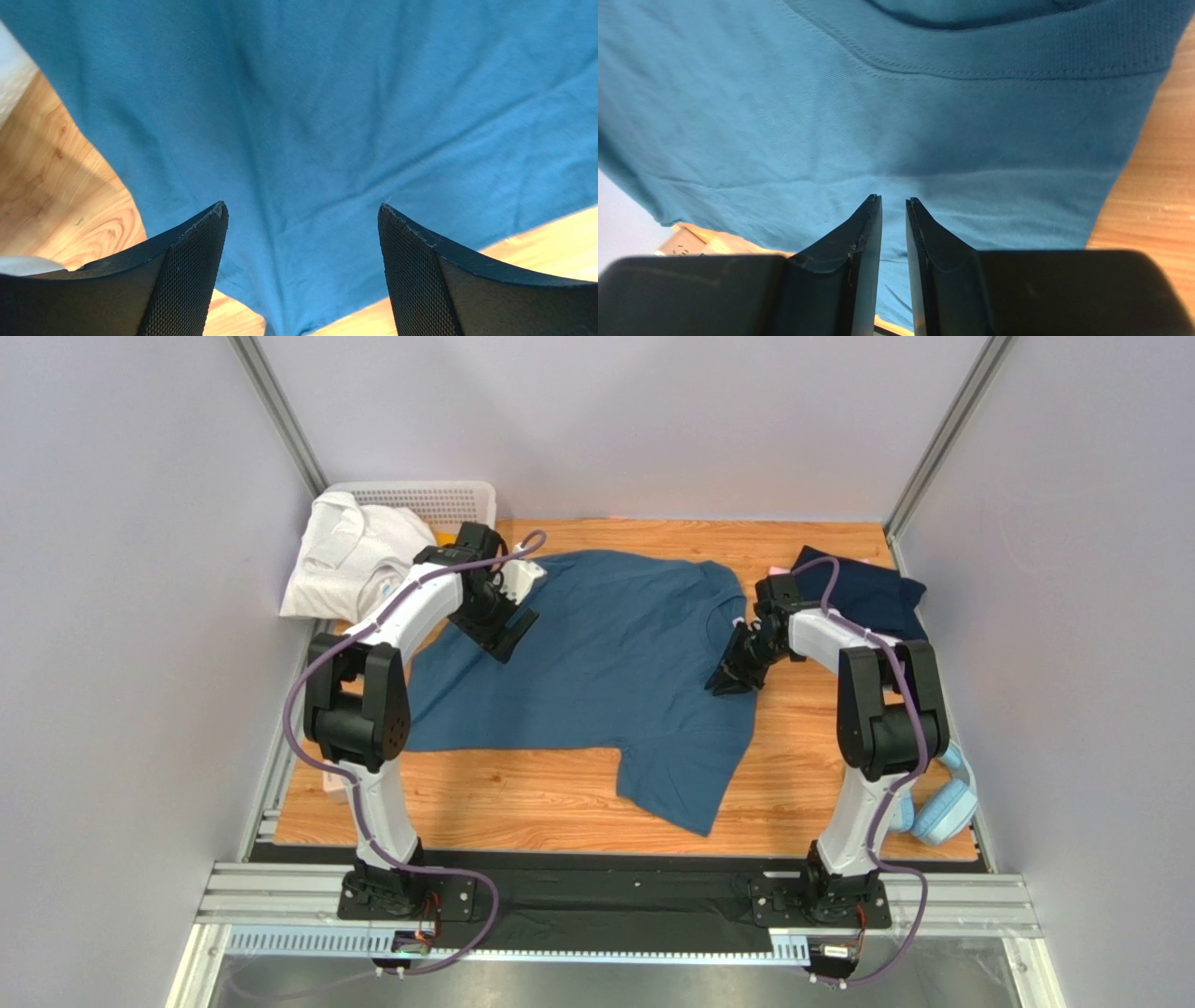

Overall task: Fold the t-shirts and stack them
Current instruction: Flatten out the tshirt

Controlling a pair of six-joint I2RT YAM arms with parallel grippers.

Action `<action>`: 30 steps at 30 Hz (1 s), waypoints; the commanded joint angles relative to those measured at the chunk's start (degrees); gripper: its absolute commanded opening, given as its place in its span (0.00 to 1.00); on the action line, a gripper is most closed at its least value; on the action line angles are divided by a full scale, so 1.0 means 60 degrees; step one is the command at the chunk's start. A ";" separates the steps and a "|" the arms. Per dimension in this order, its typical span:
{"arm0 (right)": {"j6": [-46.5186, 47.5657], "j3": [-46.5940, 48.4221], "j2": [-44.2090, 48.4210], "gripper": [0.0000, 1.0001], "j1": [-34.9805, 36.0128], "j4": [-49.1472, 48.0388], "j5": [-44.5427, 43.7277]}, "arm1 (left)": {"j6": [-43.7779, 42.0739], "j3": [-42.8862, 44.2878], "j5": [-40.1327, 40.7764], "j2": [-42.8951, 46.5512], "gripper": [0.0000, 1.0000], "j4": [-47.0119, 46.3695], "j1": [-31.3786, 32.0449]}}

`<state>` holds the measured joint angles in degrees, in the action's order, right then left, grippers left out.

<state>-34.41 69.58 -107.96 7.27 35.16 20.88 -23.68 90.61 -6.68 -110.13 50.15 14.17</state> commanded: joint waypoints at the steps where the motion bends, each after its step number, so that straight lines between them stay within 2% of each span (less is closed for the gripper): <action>1: 0.0374 0.0137 -0.0185 0.23 0.0078 0.0058 -0.0039 | -0.0023 0.0163 0.0307 -0.0337 0.84 -0.0302 -0.0004; 6: 0.0506 -0.0682 0.0312 0.21 0.0151 0.0249 -0.0096 | -0.0169 -0.0335 0.0600 -0.0469 0.83 -0.0375 -0.0004; 15: 0.0462 -0.2703 0.2258 0.19 0.0283 0.0395 -0.0258 | -0.0506 -0.1624 0.0981 -0.0425 0.81 -0.0668 0.0084; 22: 0.0491 -0.3714 0.3769 0.19 0.0283 0.0966 -0.0316 | -0.0755 -0.2604 0.0937 0.0320 0.80 -0.0595 0.0230; 26: 0.0404 -0.3994 0.4384 0.19 0.0268 0.1215 -0.0244 | -0.0858 -0.3191 0.0718 0.0600 0.79 -0.0609 0.0230; 30: 0.0126 -0.3206 0.4751 0.20 0.0283 0.1289 0.0049 | -0.0858 -0.3558 0.0527 0.0644 0.77 -0.0639 0.0289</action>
<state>-32.53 46.06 -82.24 8.82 42.39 20.03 -27.35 71.31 -1.96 -107.66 45.93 15.40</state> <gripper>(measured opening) 0.189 0.784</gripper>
